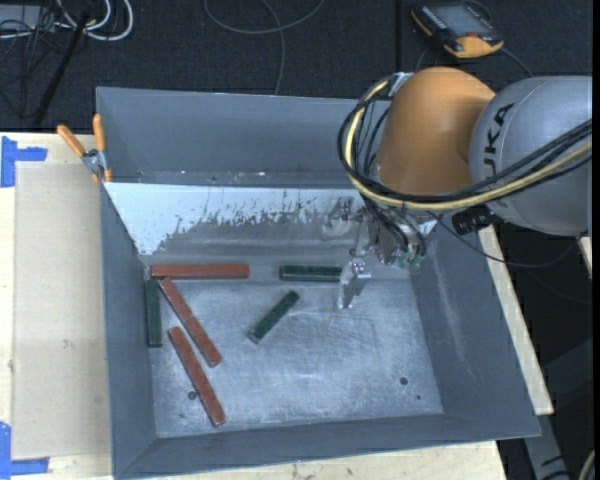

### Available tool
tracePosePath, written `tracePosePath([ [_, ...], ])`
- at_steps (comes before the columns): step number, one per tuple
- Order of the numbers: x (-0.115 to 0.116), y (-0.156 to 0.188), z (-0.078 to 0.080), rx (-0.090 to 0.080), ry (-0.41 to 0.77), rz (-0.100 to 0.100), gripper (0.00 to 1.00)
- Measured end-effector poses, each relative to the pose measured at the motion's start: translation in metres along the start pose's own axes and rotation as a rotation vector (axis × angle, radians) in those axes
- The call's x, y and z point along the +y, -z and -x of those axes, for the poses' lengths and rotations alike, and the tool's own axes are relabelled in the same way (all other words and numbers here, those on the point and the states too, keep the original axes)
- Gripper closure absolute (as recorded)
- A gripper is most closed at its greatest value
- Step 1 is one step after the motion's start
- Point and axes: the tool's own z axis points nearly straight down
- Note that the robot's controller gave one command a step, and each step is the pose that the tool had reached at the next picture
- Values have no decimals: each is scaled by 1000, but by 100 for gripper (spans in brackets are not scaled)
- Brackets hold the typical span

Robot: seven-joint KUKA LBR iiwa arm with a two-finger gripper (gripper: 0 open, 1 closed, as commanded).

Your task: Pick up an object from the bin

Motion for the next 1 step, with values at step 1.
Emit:
tracePosePath([
  [1,8,-62,-9,6,-7,-4,0],
])
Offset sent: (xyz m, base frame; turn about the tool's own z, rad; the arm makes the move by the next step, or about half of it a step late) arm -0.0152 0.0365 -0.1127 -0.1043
